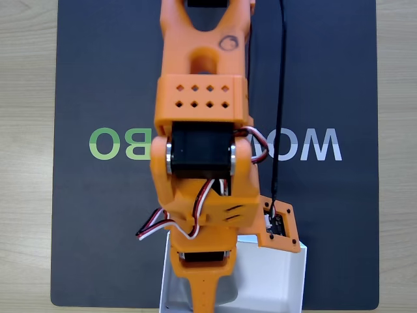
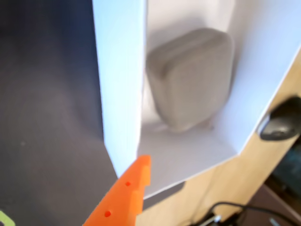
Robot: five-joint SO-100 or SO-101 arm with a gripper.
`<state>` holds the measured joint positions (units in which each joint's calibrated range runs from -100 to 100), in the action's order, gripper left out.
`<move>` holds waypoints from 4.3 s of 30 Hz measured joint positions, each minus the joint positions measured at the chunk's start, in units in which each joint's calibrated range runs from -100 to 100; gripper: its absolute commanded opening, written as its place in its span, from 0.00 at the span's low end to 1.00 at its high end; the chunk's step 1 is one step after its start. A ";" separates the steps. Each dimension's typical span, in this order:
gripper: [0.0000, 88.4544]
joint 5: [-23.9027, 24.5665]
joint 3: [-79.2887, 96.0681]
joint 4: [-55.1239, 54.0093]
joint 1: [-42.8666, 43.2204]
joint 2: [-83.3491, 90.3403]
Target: Grab the usb to bin
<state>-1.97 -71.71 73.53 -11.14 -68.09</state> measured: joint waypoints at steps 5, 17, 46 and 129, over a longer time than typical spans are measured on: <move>0.41 0.31 4.70 0.09 0.00 4.16; 0.01 6.66 21.33 4.22 0.00 32.84; 0.01 -2.10 150.20 -4.14 0.00 146.44; 0.01 -2.20 163.49 0.17 6.72 167.16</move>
<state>-4.17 91.78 73.71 -4.42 99.07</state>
